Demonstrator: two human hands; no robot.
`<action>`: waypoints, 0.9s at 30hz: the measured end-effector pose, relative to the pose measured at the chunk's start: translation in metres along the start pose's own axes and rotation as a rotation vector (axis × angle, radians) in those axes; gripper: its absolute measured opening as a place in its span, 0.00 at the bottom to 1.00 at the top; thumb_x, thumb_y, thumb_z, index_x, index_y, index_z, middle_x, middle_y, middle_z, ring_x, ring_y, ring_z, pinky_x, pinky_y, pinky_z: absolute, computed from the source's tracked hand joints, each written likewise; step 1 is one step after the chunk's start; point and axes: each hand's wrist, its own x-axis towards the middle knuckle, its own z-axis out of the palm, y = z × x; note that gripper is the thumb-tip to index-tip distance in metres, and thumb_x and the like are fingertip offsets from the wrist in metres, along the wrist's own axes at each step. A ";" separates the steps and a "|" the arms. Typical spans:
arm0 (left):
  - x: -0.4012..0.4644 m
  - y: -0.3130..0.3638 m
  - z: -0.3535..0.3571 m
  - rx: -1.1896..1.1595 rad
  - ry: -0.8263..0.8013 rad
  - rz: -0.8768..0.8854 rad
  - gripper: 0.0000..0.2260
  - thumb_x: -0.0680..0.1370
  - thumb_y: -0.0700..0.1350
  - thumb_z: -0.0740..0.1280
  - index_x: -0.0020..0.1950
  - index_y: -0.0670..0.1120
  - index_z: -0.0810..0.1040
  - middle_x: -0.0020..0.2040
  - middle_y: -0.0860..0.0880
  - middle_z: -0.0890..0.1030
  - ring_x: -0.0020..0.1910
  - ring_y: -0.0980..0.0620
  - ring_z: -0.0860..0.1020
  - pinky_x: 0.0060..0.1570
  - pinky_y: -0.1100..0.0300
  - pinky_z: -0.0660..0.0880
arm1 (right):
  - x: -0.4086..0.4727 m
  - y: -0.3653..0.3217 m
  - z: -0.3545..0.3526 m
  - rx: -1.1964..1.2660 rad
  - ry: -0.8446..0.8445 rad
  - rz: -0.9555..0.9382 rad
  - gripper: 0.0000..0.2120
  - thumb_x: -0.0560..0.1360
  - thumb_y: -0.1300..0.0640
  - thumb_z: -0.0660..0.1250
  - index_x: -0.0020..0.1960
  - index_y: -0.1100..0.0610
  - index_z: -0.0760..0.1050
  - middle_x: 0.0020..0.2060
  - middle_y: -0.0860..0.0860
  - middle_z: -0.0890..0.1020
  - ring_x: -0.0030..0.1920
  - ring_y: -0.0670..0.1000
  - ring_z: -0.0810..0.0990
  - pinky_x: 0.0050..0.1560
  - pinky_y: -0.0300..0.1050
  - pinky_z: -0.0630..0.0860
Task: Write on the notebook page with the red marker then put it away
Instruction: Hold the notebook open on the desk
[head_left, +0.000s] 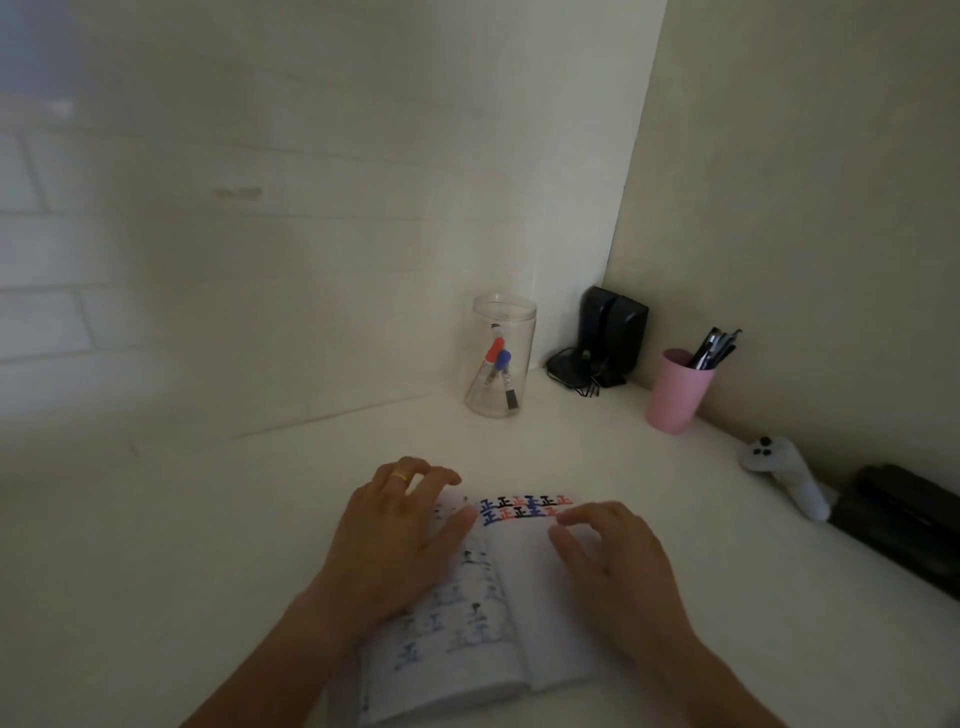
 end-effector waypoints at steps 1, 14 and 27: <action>-0.012 -0.001 -0.003 0.004 -0.009 -0.013 0.21 0.76 0.67 0.55 0.63 0.59 0.74 0.65 0.53 0.75 0.65 0.51 0.72 0.60 0.51 0.73 | -0.007 0.003 0.000 -0.030 -0.013 -0.007 0.10 0.78 0.45 0.66 0.56 0.46 0.81 0.56 0.44 0.81 0.58 0.50 0.78 0.57 0.41 0.70; -0.056 -0.010 -0.003 -0.061 -0.035 -0.096 0.25 0.72 0.70 0.58 0.63 0.59 0.75 0.66 0.52 0.74 0.68 0.52 0.69 0.68 0.53 0.68 | -0.031 0.006 0.015 -0.248 0.090 -0.140 0.15 0.74 0.46 0.63 0.52 0.54 0.81 0.50 0.53 0.82 0.50 0.57 0.80 0.50 0.50 0.81; -0.051 -0.015 -0.003 -0.163 -0.038 -0.110 0.22 0.71 0.67 0.65 0.60 0.58 0.78 0.65 0.53 0.74 0.67 0.54 0.69 0.66 0.59 0.67 | -0.033 -0.066 -0.075 0.530 0.337 0.011 0.04 0.76 0.53 0.72 0.50 0.49 0.84 0.47 0.49 0.86 0.47 0.45 0.83 0.52 0.49 0.81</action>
